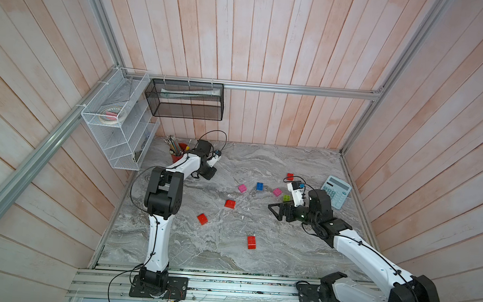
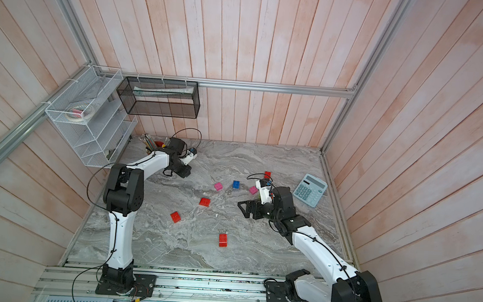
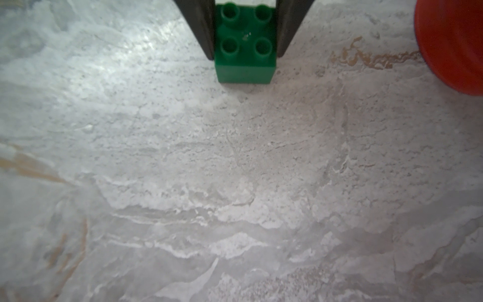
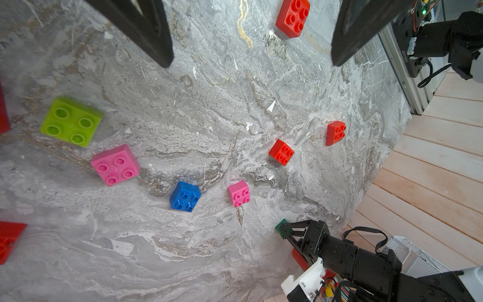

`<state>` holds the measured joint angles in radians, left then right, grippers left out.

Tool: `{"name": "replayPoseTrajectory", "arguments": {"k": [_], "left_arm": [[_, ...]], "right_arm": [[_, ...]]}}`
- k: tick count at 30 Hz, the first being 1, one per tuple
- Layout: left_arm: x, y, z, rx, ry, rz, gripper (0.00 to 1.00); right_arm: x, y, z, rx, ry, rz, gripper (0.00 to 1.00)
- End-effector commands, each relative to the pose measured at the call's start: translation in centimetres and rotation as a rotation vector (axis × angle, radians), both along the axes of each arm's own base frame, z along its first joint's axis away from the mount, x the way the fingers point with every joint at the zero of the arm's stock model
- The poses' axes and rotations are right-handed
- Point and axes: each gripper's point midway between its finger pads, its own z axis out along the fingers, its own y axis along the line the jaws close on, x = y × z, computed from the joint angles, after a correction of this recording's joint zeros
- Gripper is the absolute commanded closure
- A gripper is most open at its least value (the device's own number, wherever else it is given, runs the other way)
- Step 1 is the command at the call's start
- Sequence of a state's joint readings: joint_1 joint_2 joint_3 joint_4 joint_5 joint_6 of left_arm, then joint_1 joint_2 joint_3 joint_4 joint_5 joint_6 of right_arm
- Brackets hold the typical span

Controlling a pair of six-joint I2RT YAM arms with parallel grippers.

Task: Assemble the letter s with lego
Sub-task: Pick up the lego brick from the center of the board, then assemble the lego brick with the lego brick.

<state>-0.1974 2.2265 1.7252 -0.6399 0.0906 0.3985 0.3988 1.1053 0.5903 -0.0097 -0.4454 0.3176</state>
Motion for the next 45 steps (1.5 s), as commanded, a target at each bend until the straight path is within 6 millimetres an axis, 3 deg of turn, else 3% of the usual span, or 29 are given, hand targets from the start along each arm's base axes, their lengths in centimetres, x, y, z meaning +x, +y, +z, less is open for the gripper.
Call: {"name": "replayPoseTrajectory", "arguments": {"k": [1, 6, 10, 19, 30, 34, 39, 45], "left_arm": [[0.4, 0.0, -0.3, 0.020, -0.001, 0.013, 0.71], [0.6, -0.4, 1.3, 0.016, -0.022, 0.064, 0.72], [0.0, -1.9, 3.4, 0.015, -0.041, 0.119, 0.70], [-4.0, -5.5, 6.8, -0.107, -0.011, 0.245, 0.69], [-11.6, -10.1, 7.7, -0.189, 0.073, 0.334, 0.67], [-14.2, -11.9, 7.2, -0.191, 0.103, 0.340, 0.67], [-16.0, -13.4, 6.4, -0.170, 0.112, 0.339, 0.66], [-16.6, -13.9, 5.0, -0.142, 0.114, 0.347, 0.66]], "right_arm": [[0.2, 0.0, 0.5, -0.011, -0.007, -0.005, 0.04], [0.3, 0.0, 0.8, -0.011, -0.014, -0.008, 0.05], [0.2, 0.0, 0.7, -0.007, -0.015, -0.009, 0.05], [-0.1, 0.0, 0.6, 0.008, -0.018, -0.008, 0.05], [-0.4, 0.2, 0.0, 0.035, -0.012, -0.001, 0.04], [-0.5, 0.2, -0.2, 0.039, -0.011, -0.002, 0.04], [-0.6, 0.1, -0.8, 0.033, -0.004, 0.000, 0.04], [-0.8, 0.0, -1.0, 0.033, -0.003, -0.004, 0.04]]}}
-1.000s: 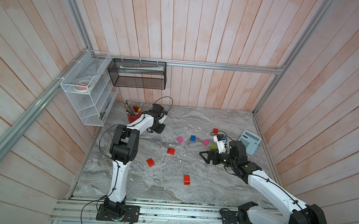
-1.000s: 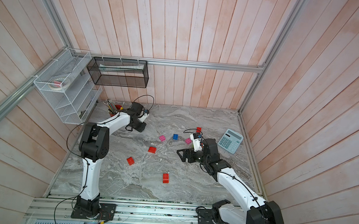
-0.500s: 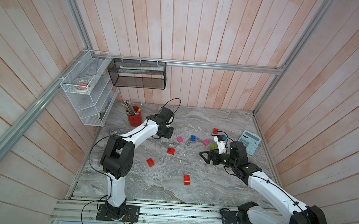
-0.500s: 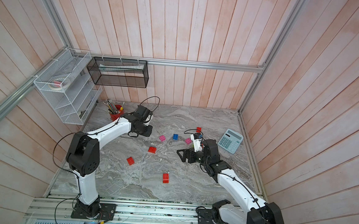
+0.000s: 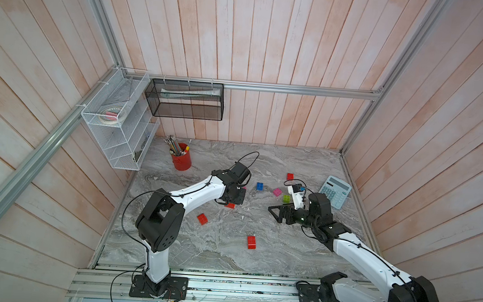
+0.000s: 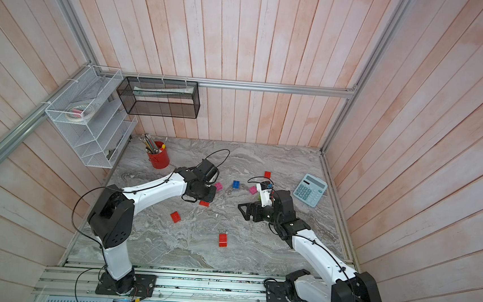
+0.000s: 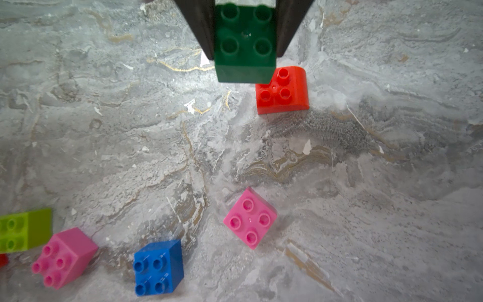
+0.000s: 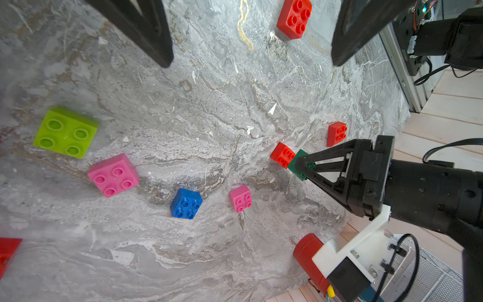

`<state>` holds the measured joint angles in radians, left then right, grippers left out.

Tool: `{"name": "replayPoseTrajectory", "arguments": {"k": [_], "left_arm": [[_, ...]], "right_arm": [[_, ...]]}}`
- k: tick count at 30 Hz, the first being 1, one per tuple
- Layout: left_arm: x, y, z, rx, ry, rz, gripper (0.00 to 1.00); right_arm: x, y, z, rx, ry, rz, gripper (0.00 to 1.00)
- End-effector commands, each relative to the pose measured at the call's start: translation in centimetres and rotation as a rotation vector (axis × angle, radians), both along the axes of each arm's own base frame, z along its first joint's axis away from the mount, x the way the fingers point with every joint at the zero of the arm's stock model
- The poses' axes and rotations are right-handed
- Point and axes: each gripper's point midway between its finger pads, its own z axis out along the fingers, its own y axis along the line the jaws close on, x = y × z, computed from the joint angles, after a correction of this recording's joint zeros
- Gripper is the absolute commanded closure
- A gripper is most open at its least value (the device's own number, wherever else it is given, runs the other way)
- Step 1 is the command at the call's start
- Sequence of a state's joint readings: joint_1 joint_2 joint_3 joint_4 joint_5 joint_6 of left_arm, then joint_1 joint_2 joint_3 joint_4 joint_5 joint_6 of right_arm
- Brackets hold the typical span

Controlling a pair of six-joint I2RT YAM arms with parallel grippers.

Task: Assemble the letter s with lego
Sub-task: Assemble the lego brick with the lego brick.

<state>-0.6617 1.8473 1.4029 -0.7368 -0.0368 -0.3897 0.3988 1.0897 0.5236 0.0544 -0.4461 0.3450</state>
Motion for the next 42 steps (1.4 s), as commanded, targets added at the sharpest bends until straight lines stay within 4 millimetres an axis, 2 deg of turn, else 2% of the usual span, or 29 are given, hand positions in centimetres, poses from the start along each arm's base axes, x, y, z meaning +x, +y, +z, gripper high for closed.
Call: {"name": "replayPoseTrajectory", "arguments": {"k": [1, 15, 23, 42], "left_arm": [[0.3, 0.4, -0.7, 0.036, -0.020, 0.038, 0.66], [0.2, -0.1, -2.9, 0.053, -0.003, 0.042, 0.66], [-0.1, 0.4, -4.2, 0.095, 0.006, 0.048, 0.64], [0.1, 0.5, -5.6, 0.129, -0.004, 0.072, 0.66]], "right_arm": [[-0.3, 0.1, 0.2, 0.014, -0.011, 0.006, 0.04], [-0.4, 0.1, -0.2, 0.018, -0.003, 0.007, 0.04], [-0.5, 0.2, -0.2, 0.026, -0.002, 0.008, 0.04], [-0.5, -0.1, -0.3, 0.029, -0.002, -0.001, 0.04]]}}
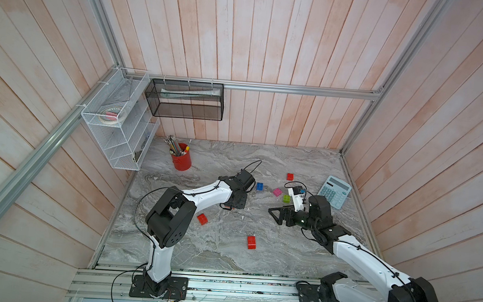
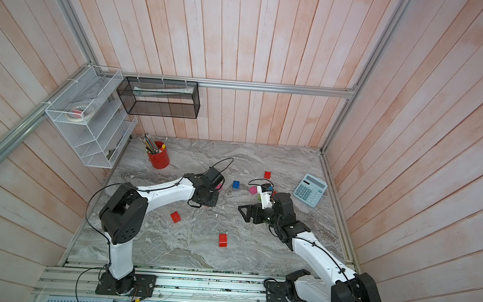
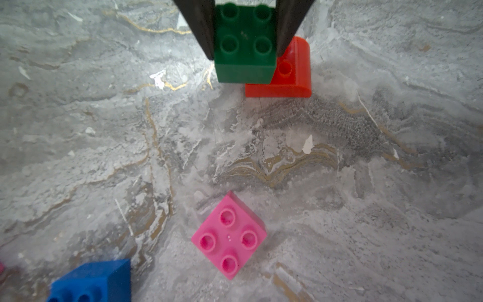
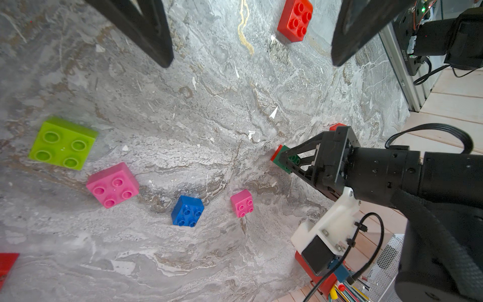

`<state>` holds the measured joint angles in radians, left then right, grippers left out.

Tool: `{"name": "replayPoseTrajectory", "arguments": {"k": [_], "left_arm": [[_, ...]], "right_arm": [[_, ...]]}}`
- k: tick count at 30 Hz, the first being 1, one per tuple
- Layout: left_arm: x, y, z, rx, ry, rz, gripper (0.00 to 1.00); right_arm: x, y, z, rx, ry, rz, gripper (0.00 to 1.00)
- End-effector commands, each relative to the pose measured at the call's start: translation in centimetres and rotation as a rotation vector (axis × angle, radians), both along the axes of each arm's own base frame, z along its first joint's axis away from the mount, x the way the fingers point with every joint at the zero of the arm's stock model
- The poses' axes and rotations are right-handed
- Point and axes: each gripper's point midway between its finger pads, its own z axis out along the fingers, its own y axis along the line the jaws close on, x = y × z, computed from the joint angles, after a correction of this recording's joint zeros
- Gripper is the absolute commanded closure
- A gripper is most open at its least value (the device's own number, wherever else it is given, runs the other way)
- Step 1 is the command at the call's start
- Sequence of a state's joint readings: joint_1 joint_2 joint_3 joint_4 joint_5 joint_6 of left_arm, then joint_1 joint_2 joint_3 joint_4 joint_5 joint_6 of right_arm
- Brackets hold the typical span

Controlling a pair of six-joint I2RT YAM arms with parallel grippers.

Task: Assemble the letter s with lego
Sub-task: Assemble the lego brick with the lego brick.

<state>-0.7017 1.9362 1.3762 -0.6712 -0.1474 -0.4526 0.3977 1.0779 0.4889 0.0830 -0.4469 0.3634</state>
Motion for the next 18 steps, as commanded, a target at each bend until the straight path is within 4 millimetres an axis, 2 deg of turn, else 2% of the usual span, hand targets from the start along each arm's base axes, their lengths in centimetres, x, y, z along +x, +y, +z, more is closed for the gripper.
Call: {"name": "replayPoseTrajectory", "arguments": {"k": [1, 9, 18], "left_arm": [[-0.2, 0.7, -2.0, 0.046, 0.016, 0.018, 0.66], [-1.0, 1.6, -4.0, 0.079, 0.048, 0.057, 0.68], [-0.3, 2.0, -3.0, 0.082, 0.044, 0.179, 0.66]], "right_arm": [[-0.2, 0.1, 0.2, 0.016, -0.008, 0.009, 0.04], [-0.2, 0.0, 0.4, 0.021, -0.010, 0.007, 0.04], [-0.3, 0.1, 0.7, 0.031, -0.014, 0.013, 0.04]]}}
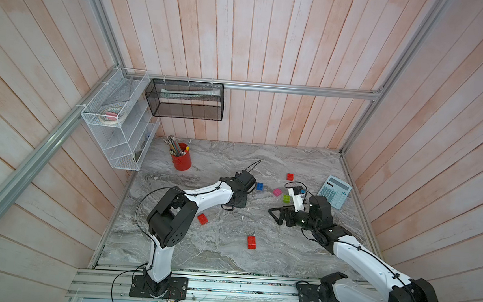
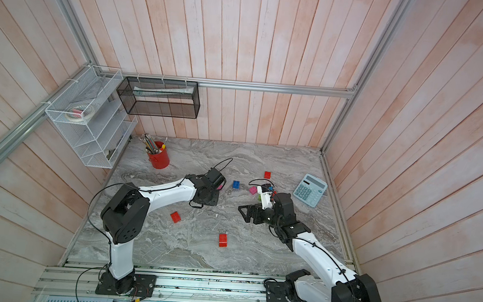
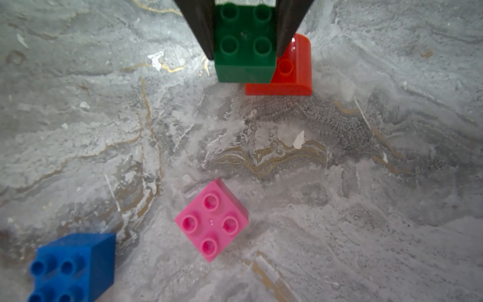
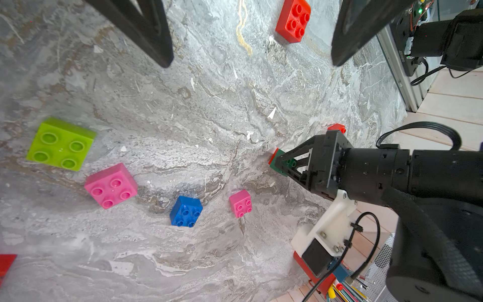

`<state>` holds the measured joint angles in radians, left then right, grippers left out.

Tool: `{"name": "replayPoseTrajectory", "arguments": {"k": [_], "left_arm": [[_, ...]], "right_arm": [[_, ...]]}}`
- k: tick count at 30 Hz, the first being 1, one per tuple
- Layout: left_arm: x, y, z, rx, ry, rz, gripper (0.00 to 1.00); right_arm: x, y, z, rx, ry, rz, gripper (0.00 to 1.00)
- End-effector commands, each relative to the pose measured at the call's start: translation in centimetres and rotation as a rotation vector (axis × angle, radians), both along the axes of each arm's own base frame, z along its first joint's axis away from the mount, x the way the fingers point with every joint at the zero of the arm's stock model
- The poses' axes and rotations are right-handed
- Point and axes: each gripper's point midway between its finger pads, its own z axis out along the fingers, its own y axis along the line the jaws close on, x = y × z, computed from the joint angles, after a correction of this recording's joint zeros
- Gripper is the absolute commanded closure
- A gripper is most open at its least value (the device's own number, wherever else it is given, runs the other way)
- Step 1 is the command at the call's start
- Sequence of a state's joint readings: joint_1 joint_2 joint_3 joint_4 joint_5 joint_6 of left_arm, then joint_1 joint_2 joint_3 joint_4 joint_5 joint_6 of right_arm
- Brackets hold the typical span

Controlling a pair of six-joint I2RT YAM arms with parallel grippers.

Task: Assemble the letter s with lego
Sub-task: Assemble the lego brick with the lego brick, then pick up the lego brick from the center of the board.

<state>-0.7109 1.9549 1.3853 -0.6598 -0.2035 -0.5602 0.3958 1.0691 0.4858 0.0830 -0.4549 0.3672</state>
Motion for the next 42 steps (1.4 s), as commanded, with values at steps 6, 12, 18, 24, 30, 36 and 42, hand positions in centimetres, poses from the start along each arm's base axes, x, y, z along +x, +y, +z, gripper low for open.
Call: {"name": "replayPoseTrajectory", "arguments": {"k": [6, 12, 18, 24, 30, 36, 42], "left_arm": [[0.2, 1.9, -1.6, 0.061, 0.047, 0.118, 0.60], [0.8, 1.5, -0.4, 0.036, 0.033, 0.115, 0.52], [1.9, 1.3, 1.8, 0.026, -0.009, 0.109, 0.42], [3.4, -0.2, 4.0, 0.005, -0.051, 0.037, 0.32], [5.2, -1.6, 4.4, -0.018, -0.071, -0.108, 0.23], [6.8, -3.3, 4.2, -0.044, -0.098, -0.290, 0.21], [8.7, -2.8, 2.9, 0.003, -0.099, -0.388, 0.21]], "right_arm": [[-0.1, -0.1, 0.8, 0.027, -0.021, 0.008, 0.04], [0.0, -0.2, 1.0, 0.033, -0.026, 0.006, 0.04], [0.1, -0.5, 1.2, 0.038, -0.033, 0.002, 0.04], [0.0, -0.6, 1.3, 0.038, -0.037, -0.002, 0.04], [0.1, -0.8, 1.5, 0.033, -0.044, -0.007, 0.04], [0.2, -1.0, 1.8, 0.030, -0.050, -0.015, 0.04], [0.2, -1.3, 1.7, 0.020, -0.045, -0.020, 0.04]]}}
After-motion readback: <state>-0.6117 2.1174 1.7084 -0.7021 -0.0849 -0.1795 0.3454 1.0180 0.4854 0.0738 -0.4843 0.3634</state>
